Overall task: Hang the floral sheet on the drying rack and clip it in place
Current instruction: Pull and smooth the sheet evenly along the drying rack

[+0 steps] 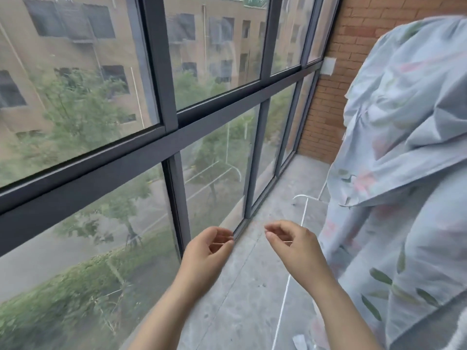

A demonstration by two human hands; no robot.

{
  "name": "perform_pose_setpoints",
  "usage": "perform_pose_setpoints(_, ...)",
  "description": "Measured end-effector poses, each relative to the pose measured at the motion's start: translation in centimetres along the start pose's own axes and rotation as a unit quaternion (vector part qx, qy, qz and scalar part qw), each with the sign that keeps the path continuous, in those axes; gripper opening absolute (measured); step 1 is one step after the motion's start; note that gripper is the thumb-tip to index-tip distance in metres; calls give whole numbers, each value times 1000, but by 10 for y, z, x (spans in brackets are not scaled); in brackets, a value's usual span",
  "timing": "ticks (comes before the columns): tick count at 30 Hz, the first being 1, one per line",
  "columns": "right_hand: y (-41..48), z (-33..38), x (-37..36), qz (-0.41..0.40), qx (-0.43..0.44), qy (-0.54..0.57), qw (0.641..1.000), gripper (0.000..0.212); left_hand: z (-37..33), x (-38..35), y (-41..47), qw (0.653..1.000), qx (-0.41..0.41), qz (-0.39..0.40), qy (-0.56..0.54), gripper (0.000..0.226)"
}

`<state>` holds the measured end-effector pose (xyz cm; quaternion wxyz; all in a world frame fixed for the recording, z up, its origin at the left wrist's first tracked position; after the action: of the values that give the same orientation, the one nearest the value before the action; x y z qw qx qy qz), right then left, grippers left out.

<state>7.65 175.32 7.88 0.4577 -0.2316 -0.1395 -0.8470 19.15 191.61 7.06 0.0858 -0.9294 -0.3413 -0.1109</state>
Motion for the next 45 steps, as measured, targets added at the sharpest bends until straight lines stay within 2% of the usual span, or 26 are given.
perform_pose_setpoints(14,109,-18,45,-181,-100,-11,978,13,-22,-9,210,980,-69,188,15,10)
perform_pose_setpoints(18,122,-20,61,-243,-123,-13,962,13,-33,-27,252,963,-87,252,38,11)
perform_pose_setpoints(24,146,-38,90,-290,-160,-17,943,12,-44,-63,302,945,-101,307,58,10)
perform_pose_setpoints(35,245,-72,190,-349,-143,-19,926,13,-95,-126,431,928,-157,328,82,10)
perform_pose_setpoints(39,268,-89,218,-369,-163,-34,914,16,-107,-149,467,921,-180,334,90,10)
perform_pose_setpoints(45,288,-120,241,-426,-228,-64,873,37,-135,-194,528,860,-315,340,213,18)
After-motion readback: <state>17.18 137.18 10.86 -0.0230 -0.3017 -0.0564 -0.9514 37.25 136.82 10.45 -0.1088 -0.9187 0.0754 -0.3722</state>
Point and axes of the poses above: each hand's wrist, its own y-axis towards the middle knuckle, its own x-axis out of the back of the hand, z = x × y, the point moved 6 cm from there along y, towards the middle knuckle, and after that the axes turned 12 degrees about z, right-handed, at the moved point
